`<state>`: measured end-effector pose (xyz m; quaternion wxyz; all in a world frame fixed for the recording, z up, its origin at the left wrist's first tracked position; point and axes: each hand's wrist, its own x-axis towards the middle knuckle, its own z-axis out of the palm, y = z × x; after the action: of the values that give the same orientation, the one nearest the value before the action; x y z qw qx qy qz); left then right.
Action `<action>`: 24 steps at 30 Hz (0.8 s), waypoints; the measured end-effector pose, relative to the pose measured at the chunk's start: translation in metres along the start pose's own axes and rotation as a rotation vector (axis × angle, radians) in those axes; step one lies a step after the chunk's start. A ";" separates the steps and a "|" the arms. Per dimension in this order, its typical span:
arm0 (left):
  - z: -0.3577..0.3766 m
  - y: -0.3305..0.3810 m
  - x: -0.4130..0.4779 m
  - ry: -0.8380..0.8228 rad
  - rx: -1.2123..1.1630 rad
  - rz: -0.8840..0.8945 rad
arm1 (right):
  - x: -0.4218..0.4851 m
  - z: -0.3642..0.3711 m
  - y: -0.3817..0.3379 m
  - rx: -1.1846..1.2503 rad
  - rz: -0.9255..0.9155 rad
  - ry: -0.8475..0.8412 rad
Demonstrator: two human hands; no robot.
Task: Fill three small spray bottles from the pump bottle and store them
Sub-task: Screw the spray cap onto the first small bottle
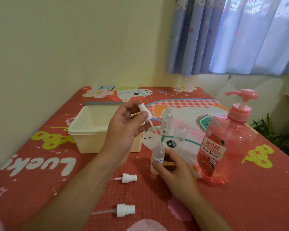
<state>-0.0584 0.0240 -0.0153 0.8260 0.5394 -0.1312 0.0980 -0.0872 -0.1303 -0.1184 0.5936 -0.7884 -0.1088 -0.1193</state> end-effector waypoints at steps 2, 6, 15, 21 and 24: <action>-0.001 -0.001 0.000 -0.003 0.008 -0.003 | 0.000 0.000 0.000 0.003 0.002 -0.006; 0.000 -0.006 -0.001 -0.026 0.068 -0.008 | 0.000 -0.001 0.001 0.003 0.011 -0.002; -0.008 -0.032 -0.012 -0.211 0.451 -0.043 | 0.000 0.000 -0.001 0.032 -0.008 -0.004; -0.012 -0.035 -0.018 -0.285 0.485 -0.041 | 0.001 0.000 0.001 0.038 -0.024 -0.009; -0.013 -0.034 -0.019 -0.309 0.517 -0.029 | 0.002 0.000 0.001 0.009 -0.040 -0.022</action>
<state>-0.0640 0.0221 -0.0559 0.6327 0.7423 -0.2183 0.0332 -0.0851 -0.1305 -0.1187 0.5936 -0.7845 -0.1316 -0.1222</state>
